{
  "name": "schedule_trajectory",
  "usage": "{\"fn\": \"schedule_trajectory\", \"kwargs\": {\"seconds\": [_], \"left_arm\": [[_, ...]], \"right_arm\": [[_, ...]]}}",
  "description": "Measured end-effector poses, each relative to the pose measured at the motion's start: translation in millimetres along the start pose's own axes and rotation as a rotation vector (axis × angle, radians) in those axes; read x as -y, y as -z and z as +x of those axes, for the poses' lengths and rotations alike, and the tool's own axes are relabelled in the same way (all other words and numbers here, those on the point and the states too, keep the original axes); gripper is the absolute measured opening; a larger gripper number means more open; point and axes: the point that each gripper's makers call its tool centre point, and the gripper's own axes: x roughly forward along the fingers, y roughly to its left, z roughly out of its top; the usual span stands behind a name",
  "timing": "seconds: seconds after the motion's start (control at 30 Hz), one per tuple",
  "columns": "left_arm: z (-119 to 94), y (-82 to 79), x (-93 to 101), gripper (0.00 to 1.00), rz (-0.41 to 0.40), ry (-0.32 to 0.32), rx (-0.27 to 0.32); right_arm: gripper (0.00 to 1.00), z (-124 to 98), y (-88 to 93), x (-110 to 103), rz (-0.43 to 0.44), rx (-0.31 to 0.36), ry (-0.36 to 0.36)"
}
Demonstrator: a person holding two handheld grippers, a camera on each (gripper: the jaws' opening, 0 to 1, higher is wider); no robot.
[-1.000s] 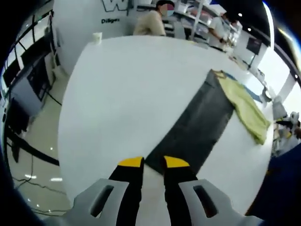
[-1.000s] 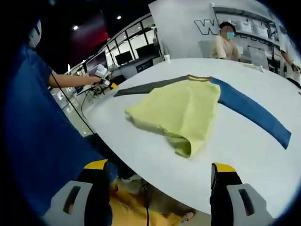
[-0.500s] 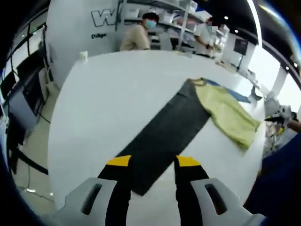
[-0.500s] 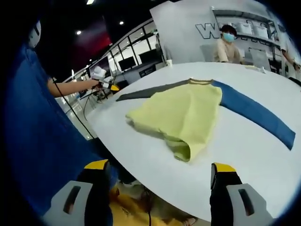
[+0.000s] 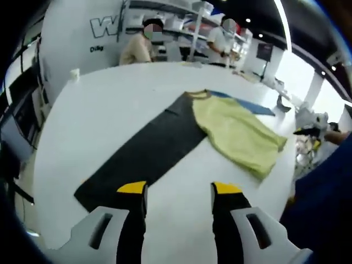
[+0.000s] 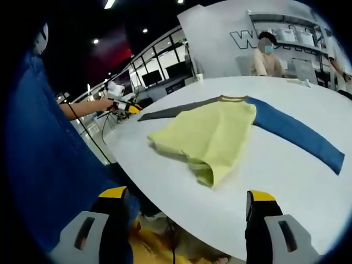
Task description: Fold the garment on the visible template until the final outline fits inside the template.
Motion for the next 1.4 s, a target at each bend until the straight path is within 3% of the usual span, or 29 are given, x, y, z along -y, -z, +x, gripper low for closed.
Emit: {"fn": "schedule_trajectory", "kwargs": {"seconds": [0.2, 0.33, 0.57, 0.63, 0.77, 0.8, 1.03, 1.3, 1.4], "left_arm": [[-1, 1.0, 20.9, 0.51, 0.006, 0.025, 0.015], [3, 7.0, 23.6, 0.54, 0.000, 0.039, 0.019], [16, 21.8, 57.8, 0.55, -0.008, 0.091, 0.021], [21, 33.2, 96.7, 0.55, 0.011, 0.136, -0.020], [25, 42.1, 124.7, 0.55, 0.013, 0.174, -0.030], [26, 47.8, 157.5, 0.56, 0.013, 0.195, -0.040], [22, 52.6, 189.4, 0.55, -0.021, 0.204, -0.029], [15, 57.9, 200.0, 0.55, -0.054, 0.195, -0.018], [14, 62.4, 201.2, 0.55, -0.068, 0.191, -0.019]], "right_arm": [[0.88, -2, 4.2, 1, -0.001, 0.004, -0.013], [0.88, -3, 6.0, 4, 0.001, 0.009, -0.019], [0.86, 3, 4.8, 9, 0.002, 0.022, -0.040], [0.86, 9, 3.8, 8, -0.003, 0.021, -0.060], [0.82, 19, 1.3, 8, -0.023, 0.024, -0.081], [0.81, 27, -0.6, 8, -0.027, 0.036, -0.080], [0.68, 42, -0.3, 28, -0.056, 0.060, 0.027], [0.59, 49, -0.5, 66, -0.029, 0.100, 0.187], [0.56, 51, -2.8, 68, -0.035, 0.102, 0.218]]}}
